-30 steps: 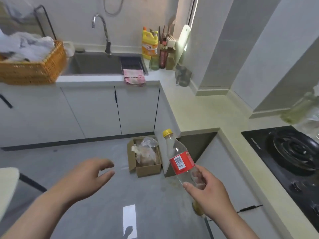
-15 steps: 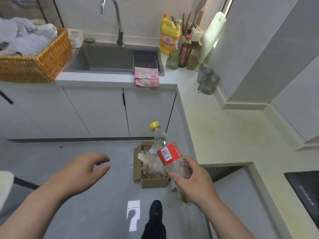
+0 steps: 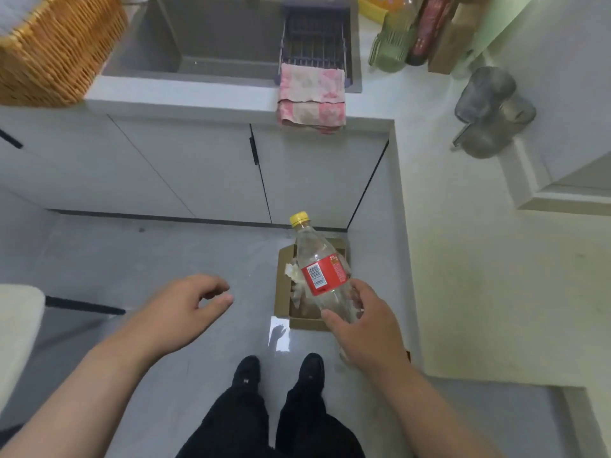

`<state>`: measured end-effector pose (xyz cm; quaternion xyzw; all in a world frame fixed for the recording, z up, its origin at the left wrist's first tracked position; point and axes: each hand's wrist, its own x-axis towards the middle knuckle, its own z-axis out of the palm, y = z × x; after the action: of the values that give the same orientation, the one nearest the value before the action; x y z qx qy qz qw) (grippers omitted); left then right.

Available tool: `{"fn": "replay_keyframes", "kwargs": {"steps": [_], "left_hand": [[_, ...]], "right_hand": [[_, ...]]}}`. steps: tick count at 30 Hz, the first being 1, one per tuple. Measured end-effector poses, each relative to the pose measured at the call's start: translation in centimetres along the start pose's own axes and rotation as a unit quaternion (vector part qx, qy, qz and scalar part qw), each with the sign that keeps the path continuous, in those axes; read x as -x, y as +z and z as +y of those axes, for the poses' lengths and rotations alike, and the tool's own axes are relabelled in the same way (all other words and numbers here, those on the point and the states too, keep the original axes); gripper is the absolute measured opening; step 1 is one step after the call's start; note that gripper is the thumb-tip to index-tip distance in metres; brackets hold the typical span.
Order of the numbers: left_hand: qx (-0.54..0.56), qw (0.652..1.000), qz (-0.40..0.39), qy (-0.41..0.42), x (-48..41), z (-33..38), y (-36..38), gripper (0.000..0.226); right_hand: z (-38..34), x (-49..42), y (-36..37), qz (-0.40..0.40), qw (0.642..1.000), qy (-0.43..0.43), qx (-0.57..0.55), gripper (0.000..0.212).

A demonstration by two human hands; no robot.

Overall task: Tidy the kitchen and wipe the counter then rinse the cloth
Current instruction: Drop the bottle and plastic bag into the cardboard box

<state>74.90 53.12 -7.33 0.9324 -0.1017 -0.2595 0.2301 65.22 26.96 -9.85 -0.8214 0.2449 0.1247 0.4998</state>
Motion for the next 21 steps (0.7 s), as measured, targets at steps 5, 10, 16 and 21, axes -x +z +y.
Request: {"fn": "replay_keyframes", "kwargs": {"steps": [5, 10, 16, 21], "left_hand": [[-0.018, 0.999, -0.031, -0.014, -6.0, -2.6, 1.7, 0.020], [-0.016, 0.998, -0.062, 0.008, -14.0, -5.7, 5.8, 0.017], [-0.036, 0.993, -0.093, 0.062, -24.5, -11.6, 14.2, 0.016], [-0.048, 0.991, -0.101, 0.073, -31.7, -17.0, 21.1, 0.018]], "right_hand": [[2.1, -4.9, 3.2, -0.002, 0.999, 0.048, -0.025, 0.047], [6.4, -11.6, 7.8, 0.049, 0.992, 0.104, -0.043, 0.040], [15.3, -20.3, 14.8, 0.074, 0.984, 0.159, -0.031, 0.046], [24.2, -27.1, 19.7, 0.099, 0.977, 0.186, -0.024, 0.049]]}}
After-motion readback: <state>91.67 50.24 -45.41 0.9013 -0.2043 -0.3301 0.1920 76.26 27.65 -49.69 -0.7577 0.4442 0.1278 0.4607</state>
